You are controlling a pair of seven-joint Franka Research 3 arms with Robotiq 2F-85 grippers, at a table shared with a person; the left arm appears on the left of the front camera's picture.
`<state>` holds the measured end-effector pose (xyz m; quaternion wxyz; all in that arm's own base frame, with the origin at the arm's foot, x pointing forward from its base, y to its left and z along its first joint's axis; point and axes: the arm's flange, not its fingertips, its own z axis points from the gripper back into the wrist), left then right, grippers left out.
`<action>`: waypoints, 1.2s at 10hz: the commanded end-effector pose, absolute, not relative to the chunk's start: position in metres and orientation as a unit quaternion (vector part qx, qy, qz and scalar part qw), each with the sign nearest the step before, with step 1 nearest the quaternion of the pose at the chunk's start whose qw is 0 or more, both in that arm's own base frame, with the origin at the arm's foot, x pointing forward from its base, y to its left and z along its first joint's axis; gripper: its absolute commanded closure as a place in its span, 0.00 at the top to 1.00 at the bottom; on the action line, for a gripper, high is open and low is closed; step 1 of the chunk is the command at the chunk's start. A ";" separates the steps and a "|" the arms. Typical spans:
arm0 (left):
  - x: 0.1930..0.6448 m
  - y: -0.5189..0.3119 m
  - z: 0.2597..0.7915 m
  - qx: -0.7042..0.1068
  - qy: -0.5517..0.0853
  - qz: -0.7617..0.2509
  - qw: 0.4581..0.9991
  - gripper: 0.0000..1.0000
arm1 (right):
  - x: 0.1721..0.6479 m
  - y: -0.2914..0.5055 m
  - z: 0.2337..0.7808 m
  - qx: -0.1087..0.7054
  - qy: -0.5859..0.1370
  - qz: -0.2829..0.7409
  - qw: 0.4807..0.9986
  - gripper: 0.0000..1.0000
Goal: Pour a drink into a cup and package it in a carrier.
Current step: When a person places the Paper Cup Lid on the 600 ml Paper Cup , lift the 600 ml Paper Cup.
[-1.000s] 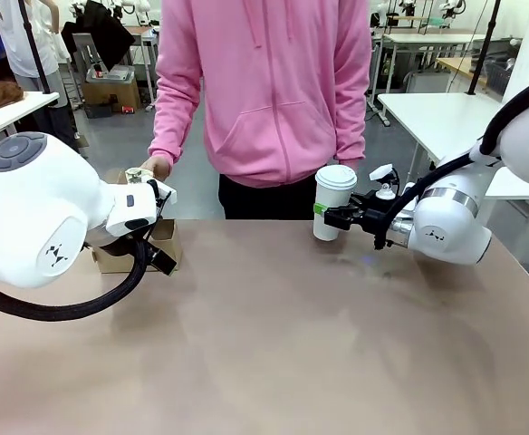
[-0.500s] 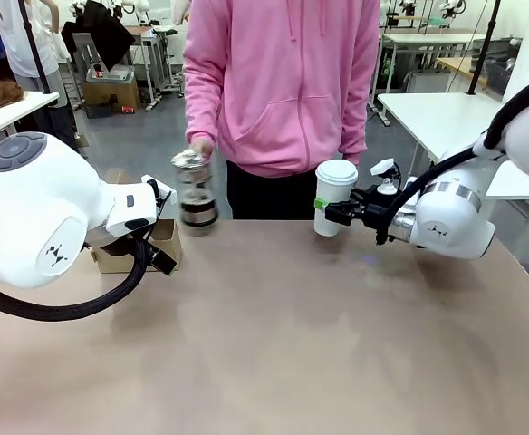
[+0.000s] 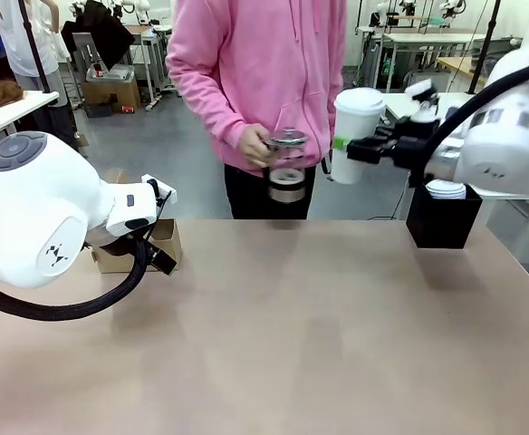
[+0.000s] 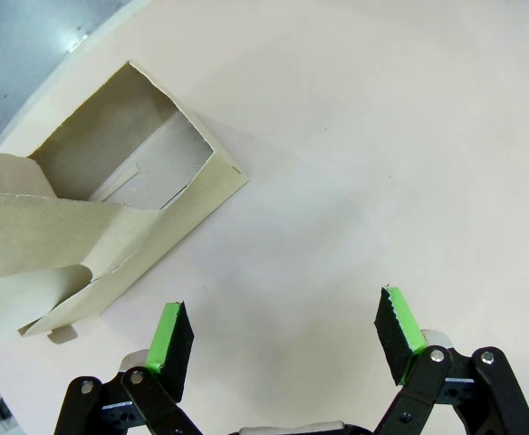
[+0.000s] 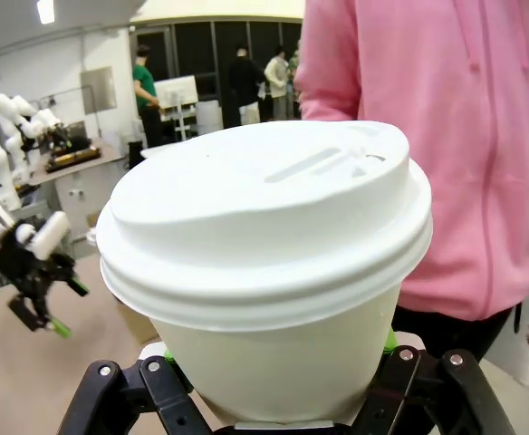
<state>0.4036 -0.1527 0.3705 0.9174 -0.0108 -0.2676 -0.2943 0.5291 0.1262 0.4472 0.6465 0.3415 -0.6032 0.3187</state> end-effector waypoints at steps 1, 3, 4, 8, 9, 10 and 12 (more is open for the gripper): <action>0.403 -0.152 0.371 -0.012 -0.268 -0.294 0.918 1.00 | 0.490 0.119 0.491 0.352 -0.570 0.327 0.667 0.80; 0.403 -0.152 0.371 -0.012 -0.268 -0.294 0.918 1.00 | 0.455 0.114 0.530 0.347 -0.577 0.329 0.662 0.80; 0.403 -0.152 0.371 -0.012 -0.268 -0.294 0.918 1.00 | 0.442 0.110 0.541 0.347 -0.581 0.329 0.658 0.80; 0.403 -0.152 0.371 -0.012 -0.268 -0.294 0.918 1.00 | 0.416 0.100 0.558 0.376 -0.583 0.348 0.631 0.80; 0.403 -0.152 0.371 -0.012 -0.268 -0.294 0.918 1.00 | 0.424 0.106 0.555 0.338 -0.593 0.337 0.649 0.80; 0.403 -0.152 0.371 -0.012 -0.268 -0.294 0.918 1.00 | 0.424 0.106 0.555 0.338 -0.593 0.337 0.649 0.80; 0.403 -0.152 0.371 -0.012 -0.268 -0.294 0.918 1.00 | 0.424 0.106 0.555 0.338 -0.593 0.337 0.649 0.80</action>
